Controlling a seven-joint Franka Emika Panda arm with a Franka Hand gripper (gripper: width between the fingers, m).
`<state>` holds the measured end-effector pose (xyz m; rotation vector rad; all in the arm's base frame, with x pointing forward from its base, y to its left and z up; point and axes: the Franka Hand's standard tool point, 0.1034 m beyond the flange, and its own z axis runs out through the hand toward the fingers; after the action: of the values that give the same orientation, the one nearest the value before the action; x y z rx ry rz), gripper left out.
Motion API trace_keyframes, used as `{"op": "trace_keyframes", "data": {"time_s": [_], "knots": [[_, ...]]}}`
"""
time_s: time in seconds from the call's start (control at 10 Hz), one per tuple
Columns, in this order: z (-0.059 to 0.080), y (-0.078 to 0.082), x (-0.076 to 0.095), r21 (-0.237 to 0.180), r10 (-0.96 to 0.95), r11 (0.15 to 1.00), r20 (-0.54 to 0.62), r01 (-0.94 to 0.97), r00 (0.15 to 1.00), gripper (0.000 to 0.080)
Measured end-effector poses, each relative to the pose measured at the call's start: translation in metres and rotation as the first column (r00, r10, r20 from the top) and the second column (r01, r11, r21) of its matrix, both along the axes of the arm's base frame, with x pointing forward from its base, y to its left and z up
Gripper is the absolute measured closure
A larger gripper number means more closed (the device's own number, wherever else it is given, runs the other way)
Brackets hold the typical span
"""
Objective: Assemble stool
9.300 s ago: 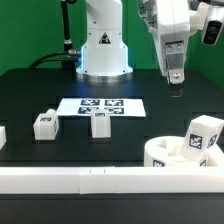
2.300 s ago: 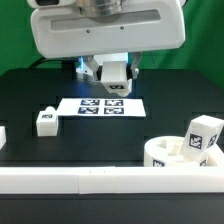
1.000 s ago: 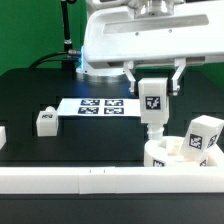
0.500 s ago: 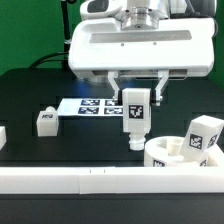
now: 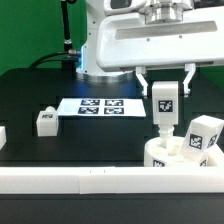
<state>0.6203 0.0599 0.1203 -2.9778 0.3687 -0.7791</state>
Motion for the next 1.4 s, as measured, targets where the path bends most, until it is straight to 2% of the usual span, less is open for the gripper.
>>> {"op": "trace_keyframes", "data": {"time_s": [0.2, 0.3, 0.4, 0.6, 0.9, 1.4], "knots": [[-0.001, 0.003, -0.001, 0.008, -0.012, 1.000, -0.002, 0.012, 1.000, 0.0463], [-0.005, 0.013, -0.003, 0.008, -0.018, 1.000, -0.013, 0.019, 1.000, 0.0463], [-0.006, 0.008, -0.002, -0.025, -0.009, 1.000, -0.032, 0.008, 0.999, 0.0463], [-0.011, -0.013, 0.011, -0.092, 0.022, 0.995, -0.029, -0.025, 0.999, 0.0463], [-0.011, -0.016, 0.015, -0.099, 0.029, 0.995, -0.029, -0.032, 0.999, 0.0463], [-0.021, -0.009, 0.005, -0.097, 0.035, 0.995, -0.046, -0.039, 0.998, 0.0463]]}}
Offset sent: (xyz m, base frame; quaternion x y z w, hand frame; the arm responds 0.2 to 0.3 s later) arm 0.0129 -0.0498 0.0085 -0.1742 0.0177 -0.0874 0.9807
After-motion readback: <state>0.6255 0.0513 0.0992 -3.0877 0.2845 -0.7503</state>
